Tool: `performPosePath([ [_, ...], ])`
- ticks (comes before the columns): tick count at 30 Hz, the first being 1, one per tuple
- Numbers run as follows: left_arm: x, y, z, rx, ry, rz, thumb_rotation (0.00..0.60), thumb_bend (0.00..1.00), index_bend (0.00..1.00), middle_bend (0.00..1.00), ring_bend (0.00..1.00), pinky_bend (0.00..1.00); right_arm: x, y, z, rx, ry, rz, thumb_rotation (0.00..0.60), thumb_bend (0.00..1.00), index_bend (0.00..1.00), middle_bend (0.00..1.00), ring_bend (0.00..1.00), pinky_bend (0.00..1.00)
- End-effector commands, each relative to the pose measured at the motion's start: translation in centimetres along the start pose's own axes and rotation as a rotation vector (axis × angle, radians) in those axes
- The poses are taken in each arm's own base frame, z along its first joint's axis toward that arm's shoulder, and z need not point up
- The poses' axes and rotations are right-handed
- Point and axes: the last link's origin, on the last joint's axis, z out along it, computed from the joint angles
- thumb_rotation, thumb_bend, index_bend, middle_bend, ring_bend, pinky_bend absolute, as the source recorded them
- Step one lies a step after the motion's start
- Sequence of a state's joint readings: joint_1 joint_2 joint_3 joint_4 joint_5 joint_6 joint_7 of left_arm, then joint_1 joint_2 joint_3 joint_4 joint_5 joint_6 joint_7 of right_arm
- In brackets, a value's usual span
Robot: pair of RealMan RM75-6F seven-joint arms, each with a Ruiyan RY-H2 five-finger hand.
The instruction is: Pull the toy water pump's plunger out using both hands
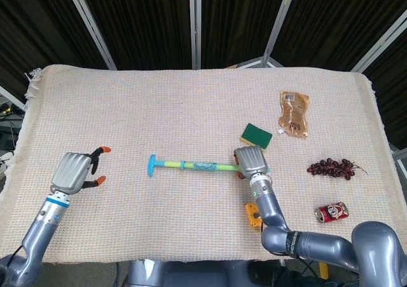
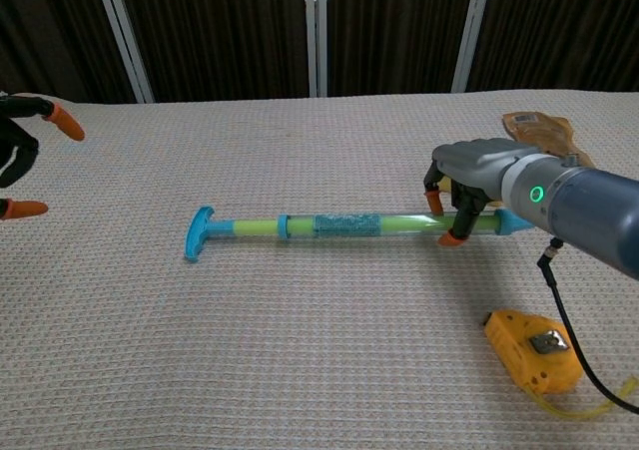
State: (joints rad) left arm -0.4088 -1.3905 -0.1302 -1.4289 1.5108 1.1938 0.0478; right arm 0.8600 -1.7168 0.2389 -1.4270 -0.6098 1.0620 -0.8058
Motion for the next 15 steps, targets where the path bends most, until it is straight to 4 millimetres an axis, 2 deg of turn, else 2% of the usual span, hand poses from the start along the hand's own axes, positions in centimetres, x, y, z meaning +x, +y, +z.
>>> performPosePath([
  [1,-1.4,2.3,2.7,-0.071,-0.048,-0.018,0.6,0.29,0.33,0.76,0.77,0.96,0.2,-0.1,-0.1,-0.004,-0.003,0.007,0.6,0.51,0.71,1.0,1.0,1.0],
  [7,-3.7,5.2,5.9,-0.113,-0.109,-0.027,0.6,0.29,0.34,0.77,0.77,0.96,0.4,-0.1,-0.2,-0.008,-0.006,0.012,0.6,0.51,0.72,1.0,1.0,1.0],
  [15,-6.1,7.6,8.6,-0.115,-0.154,-0.041,0.6,0.32,0.34,0.77,0.77,0.96,0.6,-0.4,-0.3,-0.008,-0.009,0.014,0.6,0.52,0.72,1.0,1.0,1.0],
])
